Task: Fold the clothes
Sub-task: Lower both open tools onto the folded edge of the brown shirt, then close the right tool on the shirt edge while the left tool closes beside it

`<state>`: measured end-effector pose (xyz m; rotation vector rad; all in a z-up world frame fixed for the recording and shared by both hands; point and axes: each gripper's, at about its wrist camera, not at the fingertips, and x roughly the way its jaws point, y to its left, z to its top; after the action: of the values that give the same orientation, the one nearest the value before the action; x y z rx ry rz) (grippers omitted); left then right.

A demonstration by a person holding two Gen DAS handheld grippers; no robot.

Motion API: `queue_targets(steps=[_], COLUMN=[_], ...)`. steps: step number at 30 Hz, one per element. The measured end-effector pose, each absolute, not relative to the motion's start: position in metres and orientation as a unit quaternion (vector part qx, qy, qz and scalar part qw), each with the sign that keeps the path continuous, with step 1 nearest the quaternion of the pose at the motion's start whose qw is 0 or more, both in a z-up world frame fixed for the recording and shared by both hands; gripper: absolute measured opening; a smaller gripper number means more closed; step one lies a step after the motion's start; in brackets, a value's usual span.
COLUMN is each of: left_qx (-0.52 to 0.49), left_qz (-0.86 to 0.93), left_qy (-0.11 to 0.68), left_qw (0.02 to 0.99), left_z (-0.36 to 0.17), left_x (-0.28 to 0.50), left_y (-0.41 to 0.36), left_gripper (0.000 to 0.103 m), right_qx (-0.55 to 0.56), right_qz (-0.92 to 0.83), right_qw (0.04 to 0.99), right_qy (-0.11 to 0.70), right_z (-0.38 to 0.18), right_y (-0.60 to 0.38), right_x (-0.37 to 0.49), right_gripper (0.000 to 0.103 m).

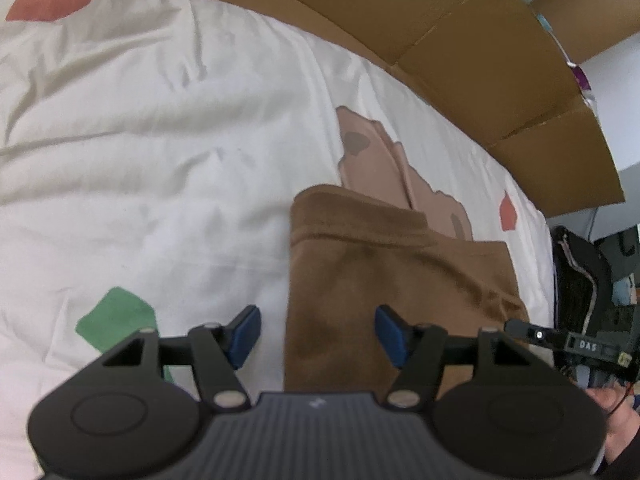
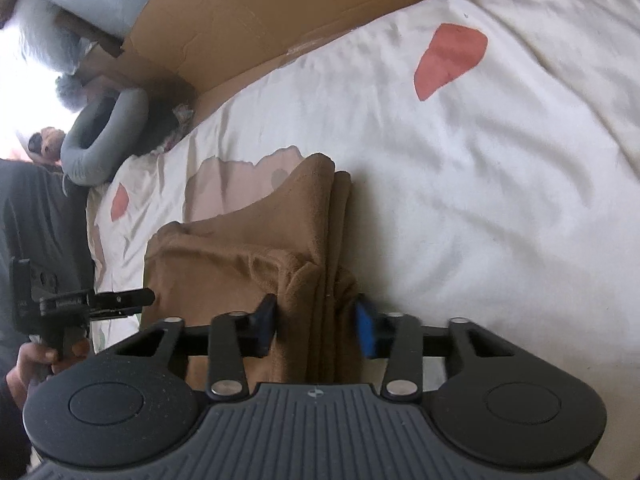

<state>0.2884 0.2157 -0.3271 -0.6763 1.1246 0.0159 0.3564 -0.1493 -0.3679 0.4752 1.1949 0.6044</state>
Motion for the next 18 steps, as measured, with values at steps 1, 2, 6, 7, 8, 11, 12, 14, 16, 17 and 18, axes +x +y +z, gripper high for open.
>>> queue_targets(steps=[1,2,6,7,8,11,12,14,16,17,18], left_qx=[-0.315,-0.316,-0.321,-0.321,-0.321,-0.327,-0.33,-0.337,-0.341,-0.343,-0.345], left_qz=[0.007,0.007,0.005,0.004,0.003,-0.001,-0.003,-0.006,-0.01,-0.011,-0.012], left_qy=[0.522,0.522,0.52,0.519,0.519,0.516,0.514,0.512,0.509,0.508,0.507], left_qw=[0.792,0.792,0.792,0.792,0.792,0.792,0.791,0.79,0.79,0.79,0.79], left_z=[-0.327,-0.327,-0.329,-0.329,-0.329,-0.331,-0.332,-0.334,-0.336,-0.337,-0.338], left_x=[0.289,0.289,0.289,0.288,0.287,0.284,0.283,0.281,0.279,0.279,0.279], left_y=[0.216,0.216,0.217,0.218,0.219,0.222,0.223,0.225,0.226,0.227,0.228], left_gripper=[0.066,0.066,0.066,0.066,0.066,0.066,0.066,0.066,0.066,0.066,0.066], right_qx=[0.222,0.228,0.242,0.243,0.241,0.235,0.234,0.232,0.227,0.228,0.231], right_qz=[0.278,0.28,0.285,0.285,0.284,0.279,0.278,0.279,0.284,0.286,0.288], right_qw=[0.758,0.758,0.758,0.757,0.757,0.757,0.757,0.755,0.752,0.75,0.747], right_qy=[0.547,0.543,0.535,0.535,0.537,0.542,0.543,0.546,0.549,0.551,0.553], right_z=[-0.365,-0.362,-0.357,-0.358,-0.36,-0.367,-0.37,-0.373,-0.376,-0.378,-0.38], right_y=[-0.151,-0.153,-0.159,-0.16,-0.16,-0.159,-0.159,-0.157,-0.156,-0.157,-0.158], right_x=[0.356,0.355,0.354,0.354,0.355,0.359,0.36,0.363,0.364,0.364,0.365], right_gripper=[0.036,0.036,0.036,0.036,0.036,0.037,0.038,0.044,0.049,0.049,0.049])
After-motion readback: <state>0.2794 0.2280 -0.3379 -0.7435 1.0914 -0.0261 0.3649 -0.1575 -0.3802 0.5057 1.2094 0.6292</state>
